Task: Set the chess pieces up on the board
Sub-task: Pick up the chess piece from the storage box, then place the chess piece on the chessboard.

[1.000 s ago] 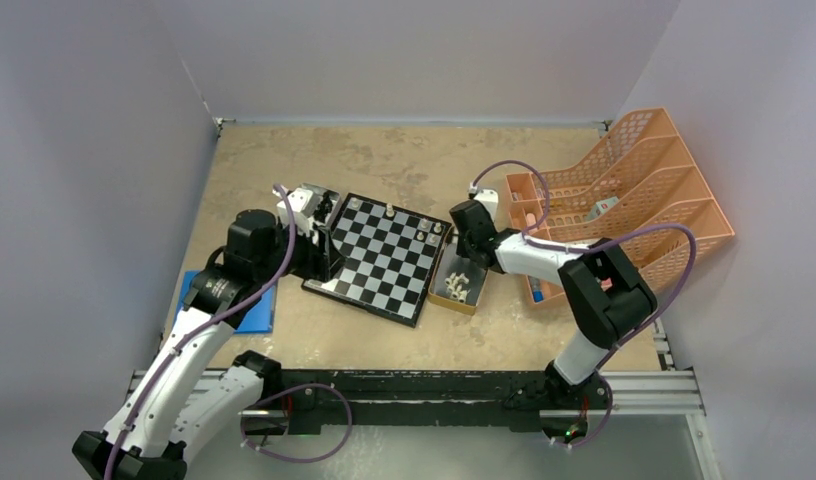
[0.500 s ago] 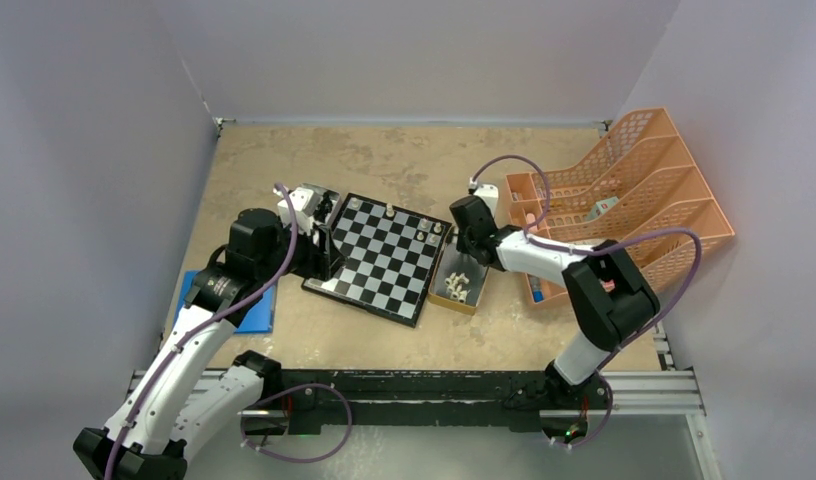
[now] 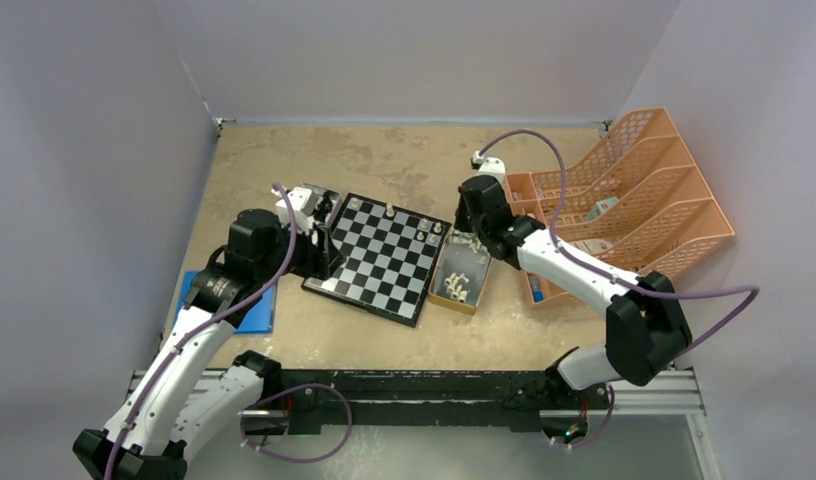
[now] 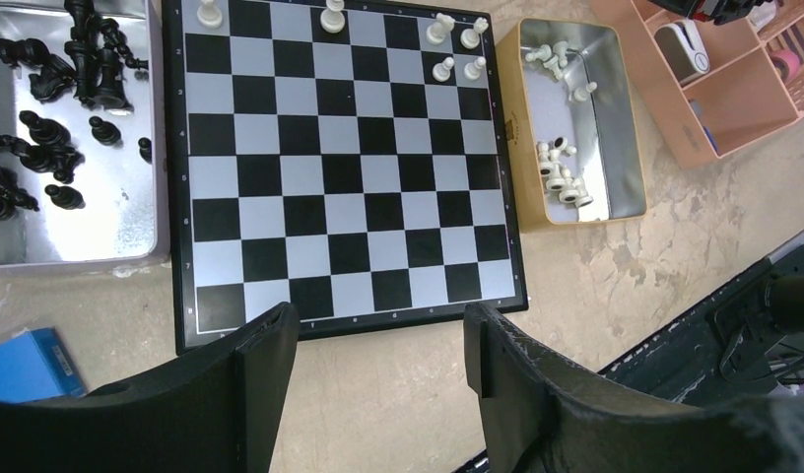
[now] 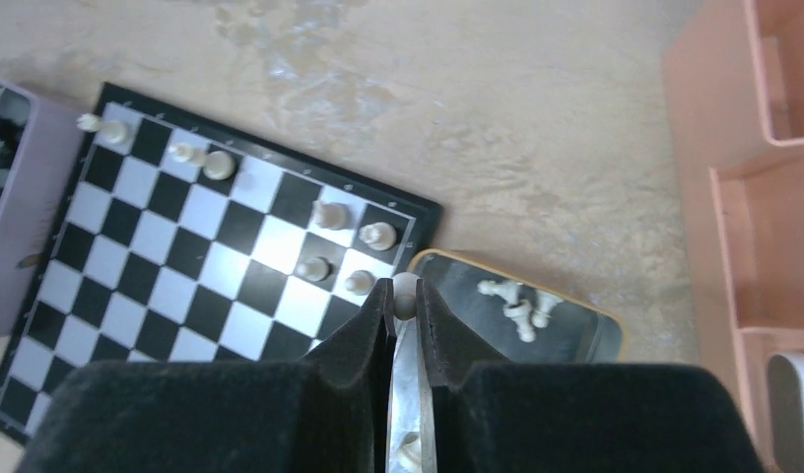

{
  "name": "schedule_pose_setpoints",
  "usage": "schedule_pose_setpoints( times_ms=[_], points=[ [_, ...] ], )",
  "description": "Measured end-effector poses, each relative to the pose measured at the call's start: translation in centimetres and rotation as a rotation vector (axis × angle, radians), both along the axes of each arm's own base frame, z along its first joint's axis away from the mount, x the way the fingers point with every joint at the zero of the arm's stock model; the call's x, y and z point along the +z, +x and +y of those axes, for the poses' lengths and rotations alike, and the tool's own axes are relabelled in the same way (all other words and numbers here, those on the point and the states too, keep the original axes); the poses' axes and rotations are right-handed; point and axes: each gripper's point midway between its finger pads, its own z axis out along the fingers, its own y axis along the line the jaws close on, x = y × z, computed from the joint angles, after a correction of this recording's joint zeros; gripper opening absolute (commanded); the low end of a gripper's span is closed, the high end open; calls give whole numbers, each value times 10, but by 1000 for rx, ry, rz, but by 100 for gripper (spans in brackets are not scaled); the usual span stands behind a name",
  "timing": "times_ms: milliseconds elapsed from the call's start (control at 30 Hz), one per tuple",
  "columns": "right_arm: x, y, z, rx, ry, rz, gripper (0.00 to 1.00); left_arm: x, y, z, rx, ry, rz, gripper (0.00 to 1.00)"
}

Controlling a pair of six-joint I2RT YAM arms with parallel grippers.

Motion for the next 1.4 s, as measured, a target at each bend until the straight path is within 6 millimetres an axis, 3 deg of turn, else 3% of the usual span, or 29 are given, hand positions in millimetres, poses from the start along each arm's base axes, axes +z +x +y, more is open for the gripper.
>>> schedule_pose_setpoints(
  times_ms=[100, 233, 333, 500, 733, 933, 1400],
  points=[
    [8, -2, 18, 49, 7, -16, 12, 1, 0, 1, 4, 1, -6, 62],
    [8, -6, 60, 143, 7, -14, 12, 1, 1, 3, 13, 6, -6, 62],
    [-3, -6, 89, 194, -8, 3, 12, 1, 1, 4, 22, 9, -10, 62],
    [-31, -3, 120, 240, -46, 47, 12, 4, 0, 7, 38, 9, -24, 62],
    [-64, 9, 134, 245, -87, 91, 14, 6, 1, 10, 54, 13, -32, 62],
    [-85, 11, 134, 240, -121, 126, 14, 6, 1, 11, 57, 14, -33, 62],
    [-94, 18, 134, 218, -160, 142, 15, 5, 1, 11, 58, 15, -32, 62]
  ],
)
